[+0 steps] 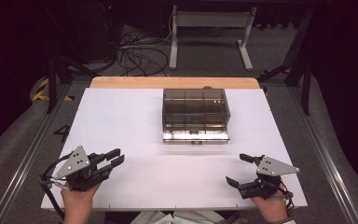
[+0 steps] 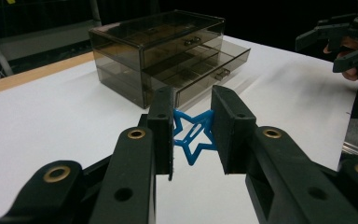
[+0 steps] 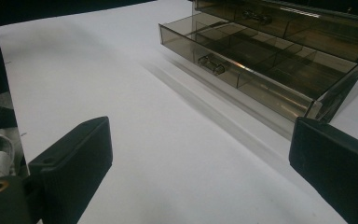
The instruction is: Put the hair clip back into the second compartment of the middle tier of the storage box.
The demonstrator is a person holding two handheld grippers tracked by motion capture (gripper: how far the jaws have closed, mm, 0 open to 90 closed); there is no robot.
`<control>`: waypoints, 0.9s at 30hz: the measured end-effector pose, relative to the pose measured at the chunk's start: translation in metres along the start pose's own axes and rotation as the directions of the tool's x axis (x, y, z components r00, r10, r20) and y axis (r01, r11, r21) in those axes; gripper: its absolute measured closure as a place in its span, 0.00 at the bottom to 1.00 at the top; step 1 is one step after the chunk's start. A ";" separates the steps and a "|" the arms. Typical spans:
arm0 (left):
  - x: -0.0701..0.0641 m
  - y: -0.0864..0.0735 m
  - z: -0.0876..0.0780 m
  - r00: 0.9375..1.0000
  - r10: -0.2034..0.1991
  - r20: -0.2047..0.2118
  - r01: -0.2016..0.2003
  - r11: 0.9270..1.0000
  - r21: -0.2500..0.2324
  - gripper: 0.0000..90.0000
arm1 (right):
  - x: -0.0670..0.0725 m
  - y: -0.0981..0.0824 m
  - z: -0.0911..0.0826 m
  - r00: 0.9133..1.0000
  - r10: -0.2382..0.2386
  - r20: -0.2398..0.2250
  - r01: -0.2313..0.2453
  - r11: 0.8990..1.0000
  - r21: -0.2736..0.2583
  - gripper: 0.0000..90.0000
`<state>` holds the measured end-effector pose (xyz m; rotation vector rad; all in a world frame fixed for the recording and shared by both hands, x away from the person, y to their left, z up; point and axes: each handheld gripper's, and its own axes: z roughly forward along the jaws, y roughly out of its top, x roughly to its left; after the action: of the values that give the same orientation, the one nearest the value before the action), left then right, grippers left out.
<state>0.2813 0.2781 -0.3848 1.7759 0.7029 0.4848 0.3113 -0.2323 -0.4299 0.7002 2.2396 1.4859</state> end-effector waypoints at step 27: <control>-0.005 0.049 0.055 0.990 -0.002 0.139 -0.004 0.999 0.046 0.79 | -0.001 0.000 -0.001 1.000 0.009 -0.003 -0.009 1.000 -0.003 0.08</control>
<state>0.3234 0.2254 -0.3552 1.8336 0.6201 0.3444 0.3120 -0.2337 -0.4300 0.7083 2.2388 1.4947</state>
